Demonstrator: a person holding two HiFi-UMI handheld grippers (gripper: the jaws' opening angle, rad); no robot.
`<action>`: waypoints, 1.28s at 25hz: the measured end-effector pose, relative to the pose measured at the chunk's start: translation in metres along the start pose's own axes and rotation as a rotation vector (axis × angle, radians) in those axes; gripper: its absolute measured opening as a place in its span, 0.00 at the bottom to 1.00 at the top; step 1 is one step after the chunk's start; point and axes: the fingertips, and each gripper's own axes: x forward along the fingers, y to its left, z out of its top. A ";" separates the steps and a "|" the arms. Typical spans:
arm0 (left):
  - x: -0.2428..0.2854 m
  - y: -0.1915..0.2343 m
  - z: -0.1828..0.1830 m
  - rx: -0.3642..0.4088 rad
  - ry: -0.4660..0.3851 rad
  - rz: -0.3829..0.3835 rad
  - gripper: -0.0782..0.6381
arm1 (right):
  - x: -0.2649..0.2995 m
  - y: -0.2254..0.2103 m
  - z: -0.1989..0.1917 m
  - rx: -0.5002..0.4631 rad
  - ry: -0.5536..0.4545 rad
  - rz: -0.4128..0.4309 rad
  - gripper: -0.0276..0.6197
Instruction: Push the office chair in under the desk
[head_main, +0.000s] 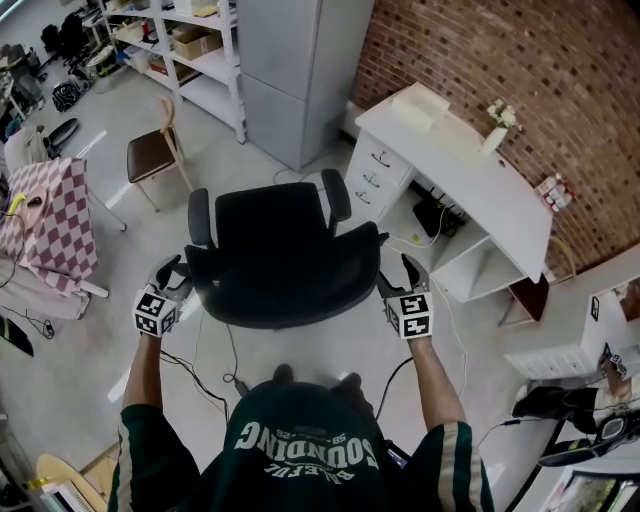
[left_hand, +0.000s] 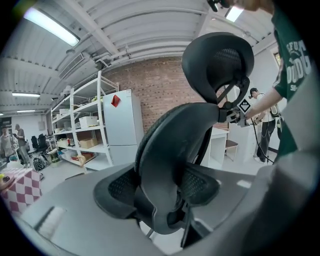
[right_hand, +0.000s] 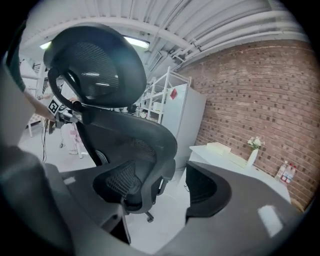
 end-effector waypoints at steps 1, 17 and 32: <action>-0.001 0.004 0.000 -0.007 0.000 -0.007 0.45 | 0.006 0.003 0.001 -0.012 -0.001 0.021 0.52; 0.003 0.035 -0.002 -0.018 0.038 -0.038 0.45 | 0.066 0.026 0.024 -0.089 -0.046 0.144 0.46; 0.000 0.032 -0.007 -0.042 0.052 -0.022 0.45 | 0.060 0.030 0.013 -0.053 -0.003 0.090 0.45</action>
